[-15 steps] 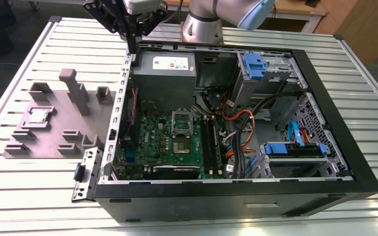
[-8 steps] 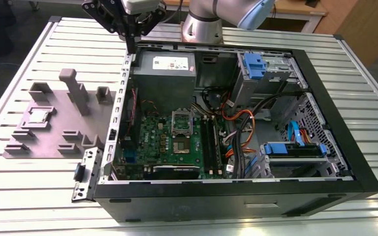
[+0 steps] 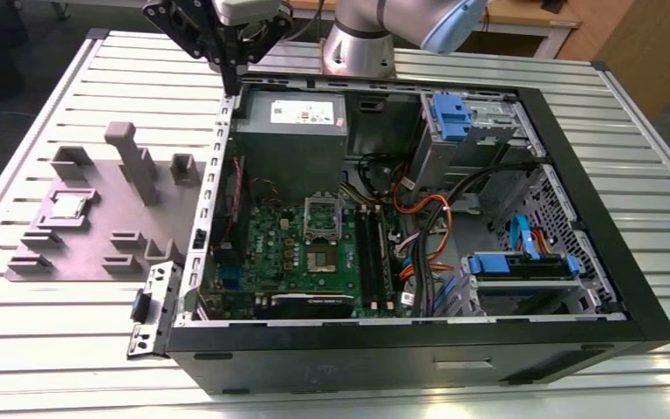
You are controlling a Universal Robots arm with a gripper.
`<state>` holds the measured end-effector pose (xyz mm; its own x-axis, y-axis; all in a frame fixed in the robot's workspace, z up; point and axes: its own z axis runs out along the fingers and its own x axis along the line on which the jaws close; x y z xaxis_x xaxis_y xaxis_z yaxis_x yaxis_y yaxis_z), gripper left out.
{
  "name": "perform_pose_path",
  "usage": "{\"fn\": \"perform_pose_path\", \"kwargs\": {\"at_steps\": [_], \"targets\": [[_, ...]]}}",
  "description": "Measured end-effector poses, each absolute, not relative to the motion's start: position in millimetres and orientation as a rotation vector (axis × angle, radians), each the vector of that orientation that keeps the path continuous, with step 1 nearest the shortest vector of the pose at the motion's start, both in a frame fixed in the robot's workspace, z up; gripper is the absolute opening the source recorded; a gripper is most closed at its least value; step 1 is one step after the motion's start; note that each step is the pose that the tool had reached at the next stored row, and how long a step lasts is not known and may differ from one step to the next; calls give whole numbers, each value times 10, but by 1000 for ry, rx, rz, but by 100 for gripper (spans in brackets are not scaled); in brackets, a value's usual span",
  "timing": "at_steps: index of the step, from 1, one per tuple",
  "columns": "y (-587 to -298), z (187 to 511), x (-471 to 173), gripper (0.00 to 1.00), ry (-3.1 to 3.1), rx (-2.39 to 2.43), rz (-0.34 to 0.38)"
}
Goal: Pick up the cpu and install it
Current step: 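Reach for the cpu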
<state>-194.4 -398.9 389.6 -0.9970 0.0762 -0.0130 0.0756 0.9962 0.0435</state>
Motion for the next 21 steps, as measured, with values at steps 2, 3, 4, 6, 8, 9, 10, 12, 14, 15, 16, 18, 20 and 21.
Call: {"fn": "perform_pose_path", "kwargs": {"at_steps": [2, 3, 4, 6, 8, 9, 10, 12, 14, 15, 16, 18, 20, 21], "targets": [[-3989, 3896, -1948, 11, 3124, 119, 67], [-3989, 3896, -1951, 11, 3124, 119, 67], [-3989, 3896, -1951, 11, 3124, 119, 67], [-3989, 3896, -1952, 11, 3124, 119, 67], [-3989, 3896, -1958, 11, 3124, 119, 67], [-3989, 3896, -1961, 11, 3124, 119, 67], [-3989, 3896, -1964, 11, 3124, 119, 67], [-3989, 3896, -1971, 11, 3124, 119, 67], [-3989, 3895, -1977, 11, 3124, 119, 67], [-3989, 3896, -1980, 11, 3124, 119, 67], [-3989, 3896, -1983, 11, 3124, 119, 67], [-3989, 3896, -1989, 11, 3124, 119, 67], [-3989, 3895, -1994, 11, 3124, 119, 67], [-3989, 3896, -1998, 11, 3124, 119, 67]]}}
